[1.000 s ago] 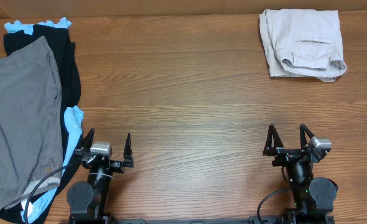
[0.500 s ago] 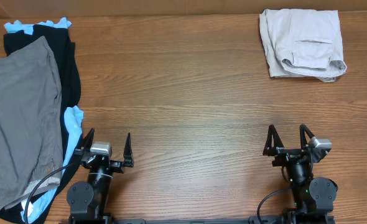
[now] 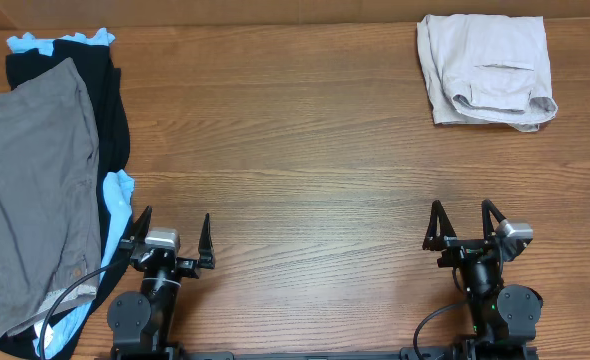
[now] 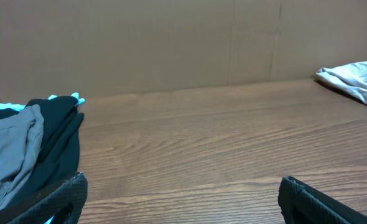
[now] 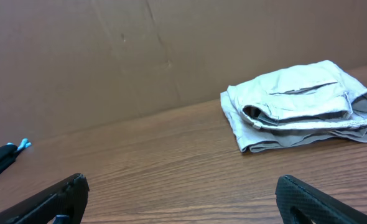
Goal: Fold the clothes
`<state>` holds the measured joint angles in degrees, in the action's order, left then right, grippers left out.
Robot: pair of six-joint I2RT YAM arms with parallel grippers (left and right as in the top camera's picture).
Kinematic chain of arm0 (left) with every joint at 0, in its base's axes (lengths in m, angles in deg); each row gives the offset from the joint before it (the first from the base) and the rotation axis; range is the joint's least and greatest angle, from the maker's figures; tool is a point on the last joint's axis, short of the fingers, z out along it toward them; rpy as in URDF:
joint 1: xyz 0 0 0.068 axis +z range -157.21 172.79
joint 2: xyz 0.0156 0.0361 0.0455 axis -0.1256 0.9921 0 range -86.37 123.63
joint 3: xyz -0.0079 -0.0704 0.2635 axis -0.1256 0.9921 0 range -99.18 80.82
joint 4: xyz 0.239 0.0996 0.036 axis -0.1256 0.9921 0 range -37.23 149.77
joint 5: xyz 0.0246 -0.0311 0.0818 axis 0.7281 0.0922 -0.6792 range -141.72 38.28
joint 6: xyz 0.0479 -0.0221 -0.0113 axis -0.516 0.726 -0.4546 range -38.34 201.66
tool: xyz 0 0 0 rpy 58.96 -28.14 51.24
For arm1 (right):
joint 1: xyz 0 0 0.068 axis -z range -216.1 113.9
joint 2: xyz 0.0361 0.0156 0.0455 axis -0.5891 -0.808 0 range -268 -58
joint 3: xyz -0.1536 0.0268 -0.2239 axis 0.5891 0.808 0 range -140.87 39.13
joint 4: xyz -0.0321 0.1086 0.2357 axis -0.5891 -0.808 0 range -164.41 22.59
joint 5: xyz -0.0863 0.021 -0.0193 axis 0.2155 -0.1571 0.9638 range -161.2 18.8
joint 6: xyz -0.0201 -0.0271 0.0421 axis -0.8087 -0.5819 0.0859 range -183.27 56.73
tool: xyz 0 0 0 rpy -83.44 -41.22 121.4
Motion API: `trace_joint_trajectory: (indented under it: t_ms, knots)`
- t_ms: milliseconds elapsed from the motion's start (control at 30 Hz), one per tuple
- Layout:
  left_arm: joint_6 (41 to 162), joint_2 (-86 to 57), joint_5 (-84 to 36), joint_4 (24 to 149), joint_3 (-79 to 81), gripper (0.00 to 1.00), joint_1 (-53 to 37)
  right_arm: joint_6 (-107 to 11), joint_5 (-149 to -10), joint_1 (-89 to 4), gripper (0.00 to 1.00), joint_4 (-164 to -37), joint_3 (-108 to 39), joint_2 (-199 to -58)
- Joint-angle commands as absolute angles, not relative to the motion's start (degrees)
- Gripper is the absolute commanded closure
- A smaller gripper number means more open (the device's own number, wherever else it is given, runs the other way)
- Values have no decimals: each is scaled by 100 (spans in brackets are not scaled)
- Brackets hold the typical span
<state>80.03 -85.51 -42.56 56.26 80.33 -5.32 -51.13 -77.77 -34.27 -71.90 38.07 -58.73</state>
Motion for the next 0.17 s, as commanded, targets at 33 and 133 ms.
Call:
trace_joint_trajectory:
  t_ms: [33,133]
  knots:
    - [8058,-8612,-4315,5641,8055,0,-500,-5132,-7722,-3453,0,-7159,3868,-5816]
    - [8058,-8612,-4315,5641,8055,0,-497,-5132,-7722,-3453,0,-7159,3868,-5816]
